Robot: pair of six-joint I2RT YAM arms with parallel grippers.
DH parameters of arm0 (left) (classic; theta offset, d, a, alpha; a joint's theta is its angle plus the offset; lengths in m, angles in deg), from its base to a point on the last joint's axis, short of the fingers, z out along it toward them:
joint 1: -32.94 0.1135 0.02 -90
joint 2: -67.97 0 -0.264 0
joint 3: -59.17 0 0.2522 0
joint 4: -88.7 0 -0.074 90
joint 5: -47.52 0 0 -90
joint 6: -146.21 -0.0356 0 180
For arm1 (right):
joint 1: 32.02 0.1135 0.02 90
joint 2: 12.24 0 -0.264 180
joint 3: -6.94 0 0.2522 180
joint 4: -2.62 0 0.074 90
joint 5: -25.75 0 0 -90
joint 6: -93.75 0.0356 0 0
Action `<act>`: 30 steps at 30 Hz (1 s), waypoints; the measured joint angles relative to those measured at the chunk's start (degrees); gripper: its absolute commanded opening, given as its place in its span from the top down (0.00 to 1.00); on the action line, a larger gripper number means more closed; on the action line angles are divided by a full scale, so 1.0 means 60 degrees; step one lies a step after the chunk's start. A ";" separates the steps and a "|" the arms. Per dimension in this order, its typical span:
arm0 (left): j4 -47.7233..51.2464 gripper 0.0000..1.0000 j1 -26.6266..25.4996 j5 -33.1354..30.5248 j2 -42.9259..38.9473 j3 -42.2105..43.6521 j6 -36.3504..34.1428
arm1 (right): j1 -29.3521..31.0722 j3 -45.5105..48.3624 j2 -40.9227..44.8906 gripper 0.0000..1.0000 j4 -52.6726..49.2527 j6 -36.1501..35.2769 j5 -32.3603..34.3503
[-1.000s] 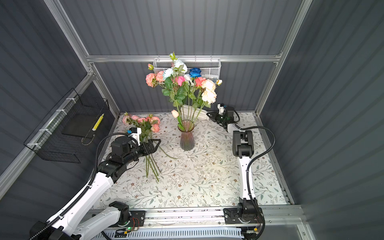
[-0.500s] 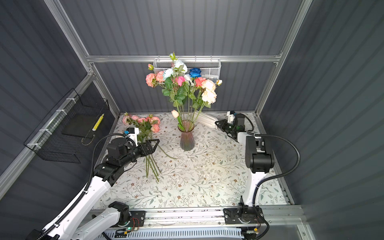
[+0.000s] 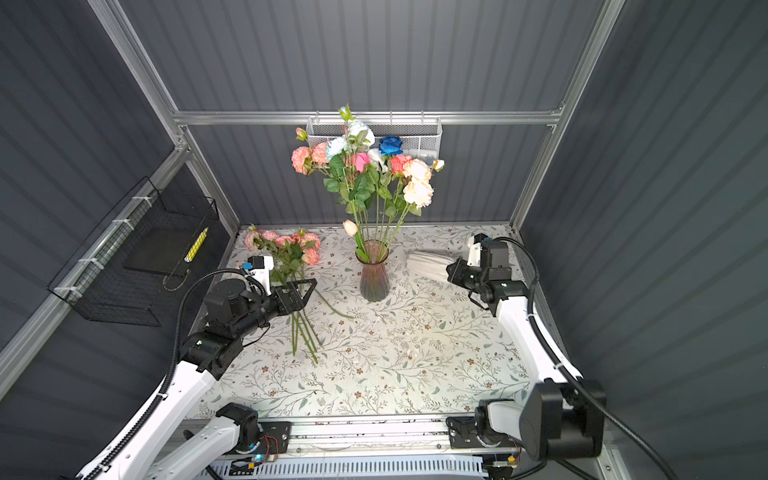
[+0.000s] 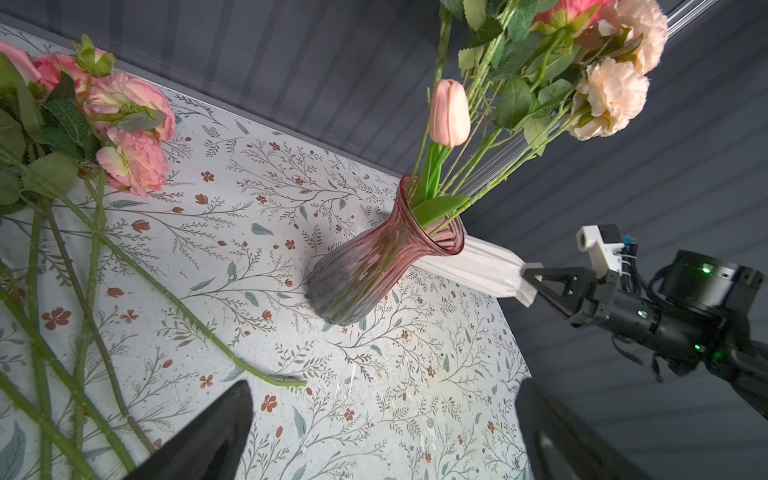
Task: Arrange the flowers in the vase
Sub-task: 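Drag the white vase toward the robot with the right gripper, then tip the white vase upright beside the pink vase with the right gripper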
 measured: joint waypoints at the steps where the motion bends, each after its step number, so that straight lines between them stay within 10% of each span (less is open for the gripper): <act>1: 0.0011 0.00 0.0000 0.0004 -0.0091 0.0000 0.0026 | 0.0171 -0.0018 0.0448 1.00 -0.0561 -0.0106 0.0251; 14: 0.0452 0.00 0.0000 0.0149 -0.1129 0.0047 0.0127 | 0.3898 -0.3144 0.1989 1.00 -0.7140 -0.0448 0.2157; 20: 0.0776 0.00 0.0000 0.0146 -0.1555 0.0073 0.0142 | 0.6900 -0.5570 -0.0270 1.00 -0.8837 -0.0266 0.2703; 30: 0.1388 0.00 0.0000 0.0138 -0.2076 0.0073 0.0106 | 0.8579 -0.8918 -0.4229 1.00 -0.9908 -0.0976 0.3694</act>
